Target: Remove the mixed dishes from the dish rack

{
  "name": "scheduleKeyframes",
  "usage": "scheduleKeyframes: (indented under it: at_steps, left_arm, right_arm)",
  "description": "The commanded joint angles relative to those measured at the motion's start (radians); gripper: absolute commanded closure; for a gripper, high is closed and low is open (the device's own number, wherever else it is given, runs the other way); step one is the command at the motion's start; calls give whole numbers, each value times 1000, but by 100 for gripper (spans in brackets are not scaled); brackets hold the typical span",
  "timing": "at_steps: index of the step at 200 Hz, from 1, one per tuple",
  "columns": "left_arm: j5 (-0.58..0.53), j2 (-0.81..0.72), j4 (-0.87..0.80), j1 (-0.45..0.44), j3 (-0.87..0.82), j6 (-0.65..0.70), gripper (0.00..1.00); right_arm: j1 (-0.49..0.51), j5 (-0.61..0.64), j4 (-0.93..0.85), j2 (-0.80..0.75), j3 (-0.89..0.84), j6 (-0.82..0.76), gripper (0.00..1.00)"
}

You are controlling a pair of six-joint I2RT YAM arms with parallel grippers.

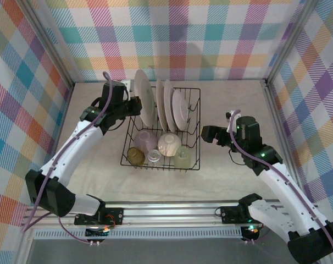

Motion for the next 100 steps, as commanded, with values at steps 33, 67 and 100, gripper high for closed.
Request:
scheduleKeyframes:
  at_steps: [33, 67, 100]
  left_arm:
    - [-105, -163, 8, 2, 48, 49, 100]
    - [-118, -276, 58, -5, 19, 124, 100]
    - [-105, -374, 151, -29, -32, 260, 100]
  right_arm:
    - [-7, 34, -46, -33, 49, -1, 1]
    - [-7, 16, -87, -39, 70, -6, 1]
    - [-7, -5, -122, -39, 106, -13, 1]
